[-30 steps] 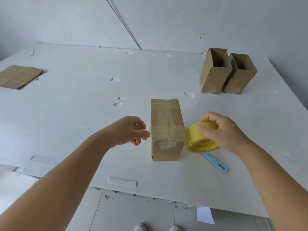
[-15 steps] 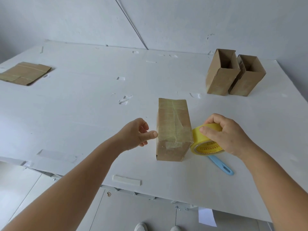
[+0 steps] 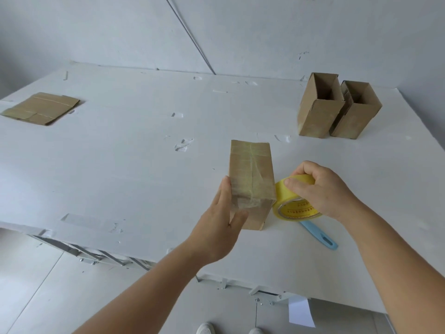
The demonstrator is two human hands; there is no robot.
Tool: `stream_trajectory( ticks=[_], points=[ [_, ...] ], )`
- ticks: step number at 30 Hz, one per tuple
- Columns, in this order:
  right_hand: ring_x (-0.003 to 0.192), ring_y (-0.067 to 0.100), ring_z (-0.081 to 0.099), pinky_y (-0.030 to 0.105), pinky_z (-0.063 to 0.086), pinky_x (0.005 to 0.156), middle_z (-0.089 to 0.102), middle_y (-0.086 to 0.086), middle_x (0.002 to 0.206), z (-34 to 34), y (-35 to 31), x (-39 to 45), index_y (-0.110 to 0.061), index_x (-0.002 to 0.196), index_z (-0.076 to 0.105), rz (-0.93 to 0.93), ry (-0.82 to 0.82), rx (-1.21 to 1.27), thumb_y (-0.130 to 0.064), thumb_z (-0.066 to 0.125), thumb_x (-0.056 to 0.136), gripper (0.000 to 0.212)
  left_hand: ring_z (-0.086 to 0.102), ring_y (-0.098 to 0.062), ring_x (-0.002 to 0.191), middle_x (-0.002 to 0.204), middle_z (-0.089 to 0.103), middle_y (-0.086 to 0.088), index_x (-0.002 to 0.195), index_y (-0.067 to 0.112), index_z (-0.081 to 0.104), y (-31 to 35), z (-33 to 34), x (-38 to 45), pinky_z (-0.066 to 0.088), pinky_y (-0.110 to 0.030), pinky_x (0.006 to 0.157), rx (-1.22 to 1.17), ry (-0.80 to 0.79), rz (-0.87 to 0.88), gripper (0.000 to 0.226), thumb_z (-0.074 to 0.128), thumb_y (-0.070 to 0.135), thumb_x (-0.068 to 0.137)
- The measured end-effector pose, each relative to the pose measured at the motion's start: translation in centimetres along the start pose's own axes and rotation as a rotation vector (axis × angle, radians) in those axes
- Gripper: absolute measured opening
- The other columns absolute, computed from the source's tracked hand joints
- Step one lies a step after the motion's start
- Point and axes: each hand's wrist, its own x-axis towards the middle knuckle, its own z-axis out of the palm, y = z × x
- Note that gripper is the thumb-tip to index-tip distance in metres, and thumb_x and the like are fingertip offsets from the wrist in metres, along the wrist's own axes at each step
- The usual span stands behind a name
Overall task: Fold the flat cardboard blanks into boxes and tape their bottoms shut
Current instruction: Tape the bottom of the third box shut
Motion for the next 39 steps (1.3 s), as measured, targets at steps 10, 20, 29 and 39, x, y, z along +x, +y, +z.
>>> stream_trajectory(
  ticks=[10, 20, 29, 39],
  points=[
    [0.08, 0.015, 0.055, 0.028, 0.042, 0.063, 0.058, -0.003, 0.086, -0.2, -0.6, -0.1, -0.026, 0.084, 0.057, 0.019, -0.009, -0.044, -0.041, 0.064, 0.083, 0.017, 0.059, -0.006, 0.089, 0.102, 0.053, 0.008, 0.106, 0.032, 0.067, -0.5, -6.0, 4.2, 0.05, -0.027, 0.08, 0.279, -0.037, 0.245, 0.025, 0.071, 0.036, 0.081],
    [0.074, 0.012, 0.057, 0.027, 0.043, 0.062, 0.061, -0.003, 0.081, -0.3, -1.2, -0.2, -0.024, 0.084, 0.059, 0.024, -0.038, -0.005, -0.037, 0.066, 0.082, 0.014, 0.027, -0.011, 0.133, 0.14, 0.041, 0.012, 0.125, 0.036, 0.054, 4.2, -4.7, 8.0, 0.023, -0.028, 0.11, 0.65, -0.29, 0.435, 0.053, 0.066, 0.056, 0.078],
    [0.079, 0.01, 0.056, 0.027, 0.045, 0.063, 0.059, -0.006, 0.085, -0.4, -1.1, 0.1, -0.029, 0.085, 0.058, 0.014, -0.051, -0.023, -0.041, 0.064, 0.081, 0.014, 0.025, -0.006, 0.131, 0.125, 0.045, 0.018, 0.115, 0.032, 0.055, 3.9, -2.0, 9.9, 0.014, -0.03, 0.108, 0.621, -0.327, 0.416, 0.048, 0.066, 0.057, 0.075],
    [0.07, 0.01, 0.051, 0.026, 0.04, 0.064, 0.057, -0.006, 0.074, -0.2, 0.6, 1.3, -0.025, 0.083, 0.052, -0.058, -0.064, 0.018, -0.035, 0.045, 0.095, 0.018, 0.048, -0.008, 0.108, 0.089, 0.053, 0.015, 0.117, 0.027, 0.061, 3.3, -1.1, 11.3, 0.022, -0.028, 0.105, 0.692, -0.258, 0.563, 0.07, 0.034, 0.073, 0.072]
  ],
)
